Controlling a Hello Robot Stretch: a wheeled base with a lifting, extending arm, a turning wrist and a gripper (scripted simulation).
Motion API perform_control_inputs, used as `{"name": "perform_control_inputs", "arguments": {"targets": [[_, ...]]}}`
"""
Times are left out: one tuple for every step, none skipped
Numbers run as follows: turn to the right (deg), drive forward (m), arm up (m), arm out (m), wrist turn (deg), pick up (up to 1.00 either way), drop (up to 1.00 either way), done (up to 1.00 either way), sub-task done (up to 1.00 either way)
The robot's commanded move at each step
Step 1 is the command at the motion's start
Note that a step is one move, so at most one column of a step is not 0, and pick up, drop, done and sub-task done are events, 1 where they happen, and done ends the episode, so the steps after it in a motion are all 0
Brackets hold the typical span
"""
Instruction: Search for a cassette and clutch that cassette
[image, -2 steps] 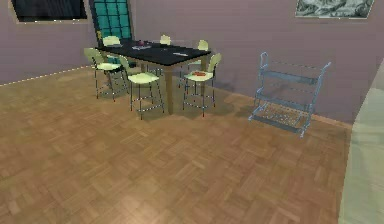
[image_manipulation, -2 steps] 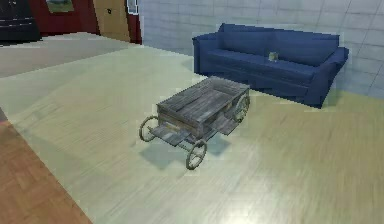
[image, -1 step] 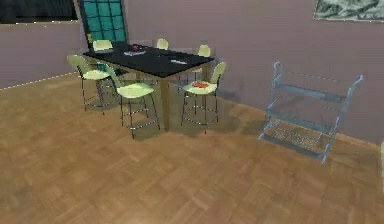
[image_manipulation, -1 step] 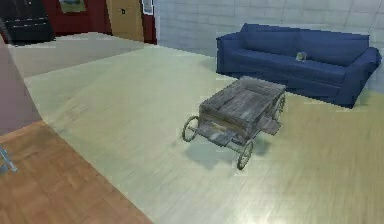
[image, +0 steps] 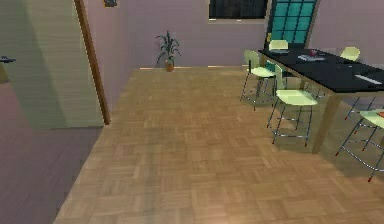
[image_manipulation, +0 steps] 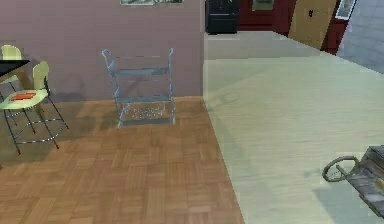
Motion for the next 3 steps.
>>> {"name": "perform_control_inputs", "arguments": {"targets": [[-6.0,0.00,0.00,0.00,0.0,0.00,0.00,0.00,0.00],[0.0,0.45,0.00,0.00,0.0,0.00,0.00,0.00,0.00],[-36.0,0.00,0.00,0.00,0.0,0.00,0.00,0.00,0.00]]}}
